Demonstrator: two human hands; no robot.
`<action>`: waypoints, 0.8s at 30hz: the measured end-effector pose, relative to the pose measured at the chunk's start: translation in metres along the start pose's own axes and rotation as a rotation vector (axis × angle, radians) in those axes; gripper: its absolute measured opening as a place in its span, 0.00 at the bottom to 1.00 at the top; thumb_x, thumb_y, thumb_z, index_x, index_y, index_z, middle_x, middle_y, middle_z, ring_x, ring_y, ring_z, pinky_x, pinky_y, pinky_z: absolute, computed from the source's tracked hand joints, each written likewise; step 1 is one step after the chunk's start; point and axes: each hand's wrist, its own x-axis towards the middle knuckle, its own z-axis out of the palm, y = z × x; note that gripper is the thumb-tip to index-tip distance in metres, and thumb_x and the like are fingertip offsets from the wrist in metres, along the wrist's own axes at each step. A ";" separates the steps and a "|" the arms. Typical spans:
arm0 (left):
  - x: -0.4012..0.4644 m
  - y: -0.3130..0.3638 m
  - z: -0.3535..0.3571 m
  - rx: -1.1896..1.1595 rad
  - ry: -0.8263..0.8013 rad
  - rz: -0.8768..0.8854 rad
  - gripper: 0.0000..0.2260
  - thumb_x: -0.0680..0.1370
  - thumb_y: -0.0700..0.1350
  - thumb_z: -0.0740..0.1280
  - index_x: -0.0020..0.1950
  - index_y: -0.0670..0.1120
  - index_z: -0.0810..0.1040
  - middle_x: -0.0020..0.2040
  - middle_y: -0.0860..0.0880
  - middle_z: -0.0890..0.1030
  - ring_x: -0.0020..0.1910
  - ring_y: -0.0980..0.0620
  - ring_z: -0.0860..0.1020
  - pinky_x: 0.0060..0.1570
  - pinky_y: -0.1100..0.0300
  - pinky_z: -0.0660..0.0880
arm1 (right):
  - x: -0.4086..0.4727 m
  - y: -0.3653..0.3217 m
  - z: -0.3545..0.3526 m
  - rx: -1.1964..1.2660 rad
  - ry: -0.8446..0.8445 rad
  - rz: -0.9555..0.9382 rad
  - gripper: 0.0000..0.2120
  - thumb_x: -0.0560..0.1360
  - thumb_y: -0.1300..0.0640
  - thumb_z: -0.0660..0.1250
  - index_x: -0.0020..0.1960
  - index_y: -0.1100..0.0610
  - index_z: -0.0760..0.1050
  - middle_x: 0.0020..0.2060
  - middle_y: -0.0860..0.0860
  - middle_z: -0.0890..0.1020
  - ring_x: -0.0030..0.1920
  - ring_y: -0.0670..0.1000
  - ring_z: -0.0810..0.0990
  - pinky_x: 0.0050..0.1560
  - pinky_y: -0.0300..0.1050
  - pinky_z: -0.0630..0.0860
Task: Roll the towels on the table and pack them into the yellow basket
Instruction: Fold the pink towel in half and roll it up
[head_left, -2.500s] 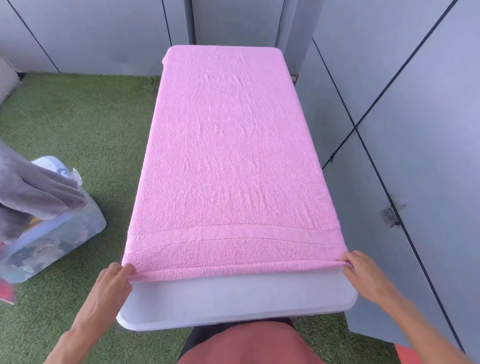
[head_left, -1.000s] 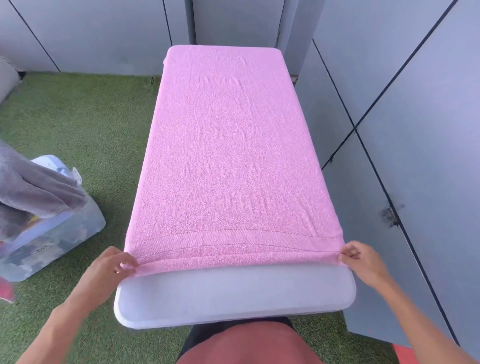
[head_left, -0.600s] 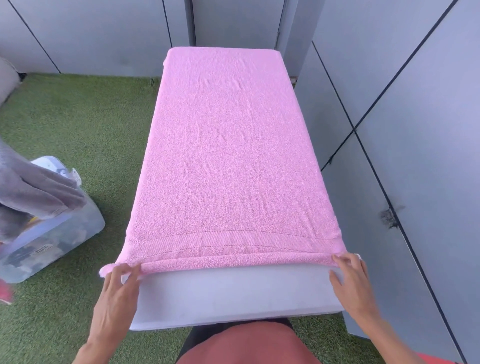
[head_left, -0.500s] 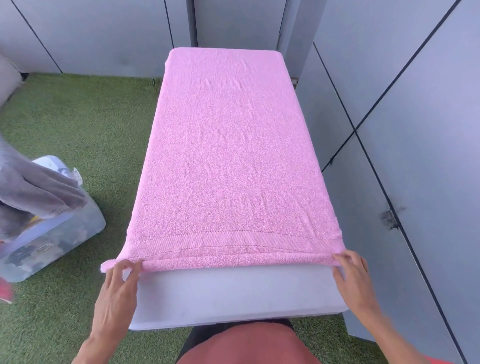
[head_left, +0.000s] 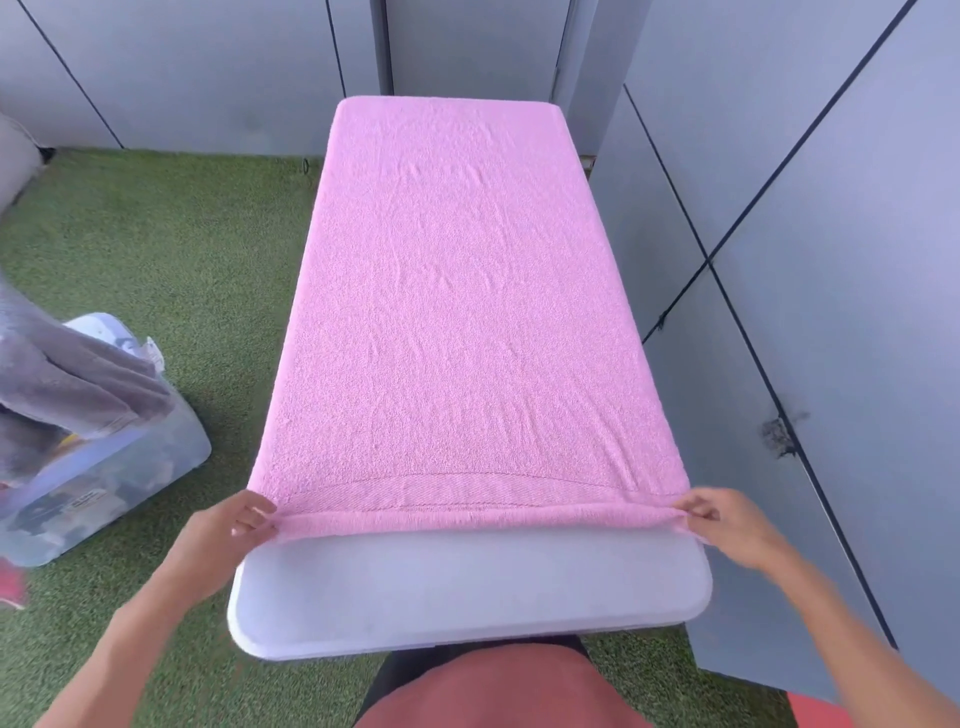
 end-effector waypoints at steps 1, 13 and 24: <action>0.005 0.001 -0.001 -0.036 0.027 -0.003 0.07 0.74 0.41 0.72 0.45 0.52 0.77 0.44 0.51 0.81 0.43 0.52 0.80 0.43 0.59 0.74 | 0.002 -0.003 0.001 0.088 0.040 0.036 0.06 0.71 0.62 0.73 0.45 0.53 0.80 0.39 0.52 0.84 0.43 0.51 0.83 0.42 0.44 0.76; -0.040 -0.002 0.072 0.471 0.493 0.199 0.19 0.70 0.34 0.72 0.60 0.37 0.76 0.54 0.40 0.75 0.50 0.38 0.73 0.44 0.44 0.76 | -0.032 -0.005 0.068 -0.560 0.522 -0.254 0.20 0.67 0.62 0.76 0.58 0.61 0.78 0.53 0.55 0.76 0.55 0.60 0.71 0.57 0.54 0.75; -0.014 0.008 0.034 0.199 0.289 0.128 0.10 0.77 0.33 0.65 0.54 0.43 0.80 0.50 0.48 0.81 0.50 0.43 0.77 0.44 0.52 0.72 | -0.004 -0.002 0.043 -0.410 0.317 -0.186 0.15 0.76 0.72 0.61 0.59 0.64 0.78 0.52 0.56 0.80 0.57 0.60 0.74 0.60 0.51 0.70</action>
